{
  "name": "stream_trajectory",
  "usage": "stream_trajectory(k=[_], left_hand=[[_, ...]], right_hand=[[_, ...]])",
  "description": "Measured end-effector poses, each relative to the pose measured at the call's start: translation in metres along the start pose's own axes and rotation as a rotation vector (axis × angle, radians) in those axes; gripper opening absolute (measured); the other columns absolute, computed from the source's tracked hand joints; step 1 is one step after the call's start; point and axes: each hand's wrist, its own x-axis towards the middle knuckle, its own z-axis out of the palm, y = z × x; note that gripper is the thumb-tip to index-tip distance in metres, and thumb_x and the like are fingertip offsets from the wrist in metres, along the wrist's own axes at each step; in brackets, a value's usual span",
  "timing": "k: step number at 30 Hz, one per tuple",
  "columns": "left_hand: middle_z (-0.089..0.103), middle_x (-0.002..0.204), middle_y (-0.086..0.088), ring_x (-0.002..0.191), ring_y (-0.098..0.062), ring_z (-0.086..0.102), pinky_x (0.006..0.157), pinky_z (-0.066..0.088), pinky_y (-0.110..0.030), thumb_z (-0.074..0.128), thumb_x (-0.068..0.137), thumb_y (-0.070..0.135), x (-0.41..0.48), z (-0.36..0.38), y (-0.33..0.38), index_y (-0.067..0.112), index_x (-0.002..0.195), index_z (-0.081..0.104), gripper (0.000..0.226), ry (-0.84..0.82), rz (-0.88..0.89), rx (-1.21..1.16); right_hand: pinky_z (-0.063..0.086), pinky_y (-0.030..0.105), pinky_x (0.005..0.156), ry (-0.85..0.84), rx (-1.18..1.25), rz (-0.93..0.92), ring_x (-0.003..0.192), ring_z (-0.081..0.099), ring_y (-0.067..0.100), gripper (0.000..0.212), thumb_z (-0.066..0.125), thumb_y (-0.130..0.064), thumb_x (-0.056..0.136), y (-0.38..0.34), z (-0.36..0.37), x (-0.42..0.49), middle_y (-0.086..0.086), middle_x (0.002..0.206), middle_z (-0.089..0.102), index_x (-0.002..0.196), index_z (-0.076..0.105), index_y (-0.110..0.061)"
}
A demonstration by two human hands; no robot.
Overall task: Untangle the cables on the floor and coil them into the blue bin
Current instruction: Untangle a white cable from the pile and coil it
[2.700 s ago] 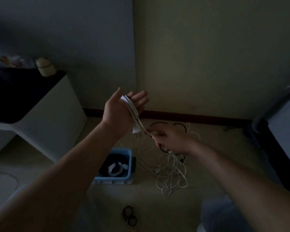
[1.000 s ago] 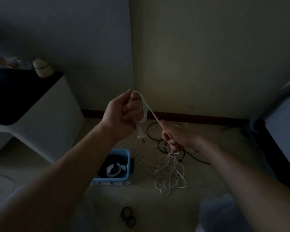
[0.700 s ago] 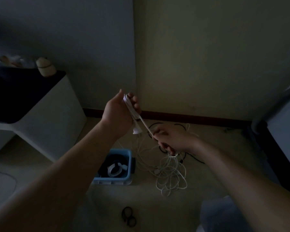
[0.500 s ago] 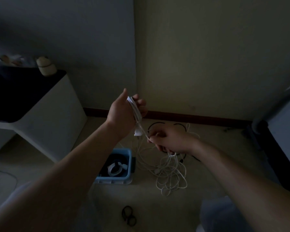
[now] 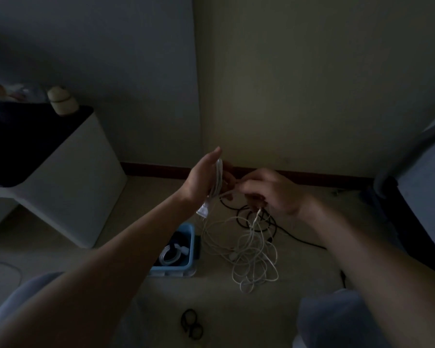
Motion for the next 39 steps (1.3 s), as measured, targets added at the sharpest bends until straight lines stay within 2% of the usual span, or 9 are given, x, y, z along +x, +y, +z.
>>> stream_trajectory(k=[4, 8, 13, 18, 21, 25, 28, 36, 39], left_hand=[[0.057, 0.06, -0.011, 0.053, -0.025, 0.052, 0.047, 0.044, -0.028, 0.025, 0.104, 0.047, 0.002, -0.003, -0.004, 0.003, 0.087, 0.055, 0.056, -0.025, 0.007, 0.137], [0.057, 0.058, -0.01, 0.053, -0.025, 0.051, 0.049, 0.04, -0.03, 0.021, 0.1, 0.059, -0.001, -0.005, -0.009, 0.011, 0.064, 0.065, 0.074, -0.192, -0.01, 0.286], [0.051, 0.052, -0.014, 0.036, -0.017, 0.046, 0.036, 0.034, -0.021, 0.019, 0.102, 0.044, -0.003, -0.004, -0.005, -0.003, 0.083, 0.056, 0.063, -0.236, -0.035, 0.238], [0.044, 0.048, -0.008, 0.035, -0.015, 0.033, 0.036, 0.026, -0.021, 0.018, 0.103, 0.029, -0.008, -0.005, -0.004, 0.0, 0.084, 0.056, 0.052, -0.266, -0.064, 0.257], [0.039, 0.049, -0.004, 0.04, -0.016, 0.03, 0.043, 0.021, -0.029, 0.03, 0.093, 0.036, -0.009, -0.004, -0.003, 0.004, 0.083, 0.057, 0.043, -0.29, -0.03, 0.291], [0.032, 0.051, 0.0, 0.042, -0.012, 0.025, 0.044, 0.022, -0.026, 0.035, 0.088, 0.036, -0.01, -0.006, -0.001, 0.007, 0.084, 0.056, 0.035, -0.301, -0.008, 0.267], [0.027, 0.053, 0.0, 0.043, -0.012, 0.022, 0.043, 0.021, -0.024, 0.03, 0.101, 0.026, -0.011, -0.005, -0.002, 0.01, 0.08, 0.053, 0.036, -0.297, -0.025, 0.185], [0.029, 0.042, 0.011, 0.035, -0.009, 0.015, 0.04, 0.025, -0.023, 0.031, 0.094, 0.03, -0.01, -0.01, 0.003, 0.02, 0.072, 0.054, 0.033, -0.492, -0.104, -0.339], [0.022, 0.048, 0.01, 0.038, -0.009, 0.016, 0.044, 0.029, -0.022, 0.027, 0.097, 0.029, -0.01, -0.015, 0.005, 0.018, 0.078, 0.053, 0.034, -0.488, -0.054, -0.497]], right_hand=[[0.02, 0.027, 0.045, -0.045, 0.118, -0.022, 0.049, 0.028, 0.018, 0.028, 0.057, -0.027, 0.082, -0.001, -0.009, -0.001, 0.008, 0.056, 0.034, 0.063, 0.058, -0.007], [0.032, 0.021, 0.048, -0.019, 0.027, -0.091, 0.052, 0.044, 0.013, 0.019, 0.065, -0.02, 0.089, 0.0, -0.013, -0.002, -0.001, 0.053, 0.053, 0.073, 0.072, -0.011], [0.047, 0.018, 0.068, 0.11, -0.024, -0.209, 0.072, 0.065, 0.007, 0.01, 0.07, -0.006, 0.089, 0.0, -0.019, 0.001, 0.004, 0.075, 0.073, 0.081, 0.075, -0.004], [0.049, 0.02, 0.065, 0.226, -0.028, -0.235, 0.069, 0.063, 0.008, 0.007, 0.077, -0.01, 0.082, 0.006, -0.018, 0.005, -0.003, 0.071, 0.069, 0.078, 0.072, -0.014], [0.051, 0.021, 0.068, 0.235, -0.016, -0.235, 0.073, 0.063, 0.009, 0.006, 0.075, -0.014, 0.082, 0.007, -0.019, 0.006, 0.0, 0.075, 0.069, 0.08, 0.07, -0.016], [0.048, 0.027, 0.065, 0.263, 0.003, -0.194, 0.071, 0.057, 0.017, 0.01, 0.074, -0.014, 0.086, 0.013, -0.02, 0.007, -0.002, 0.074, 0.063, 0.086, 0.064, -0.015], [0.045, 0.022, 0.057, 0.244, 0.107, -0.154, 0.062, 0.055, 0.011, 0.011, 0.066, -0.007, 0.091, 0.015, -0.019, 0.008, 0.001, 0.071, 0.063, 0.087, 0.057, -0.011], [0.044, 0.027, 0.059, 0.125, 0.204, -0.032, 0.057, 0.051, 0.015, 0.019, 0.053, -0.019, 0.101, 0.021, -0.008, 0.013, 0.003, 0.067, 0.056, 0.083, 0.054, -0.013], [0.038, 0.021, 0.051, 0.078, 0.121, -0.018, 0.051, 0.049, 0.014, 0.023, 0.047, -0.018, 0.104, 0.027, -0.004, 0.014, 0.006, 0.062, 0.055, 0.083, 0.054, -0.01]])
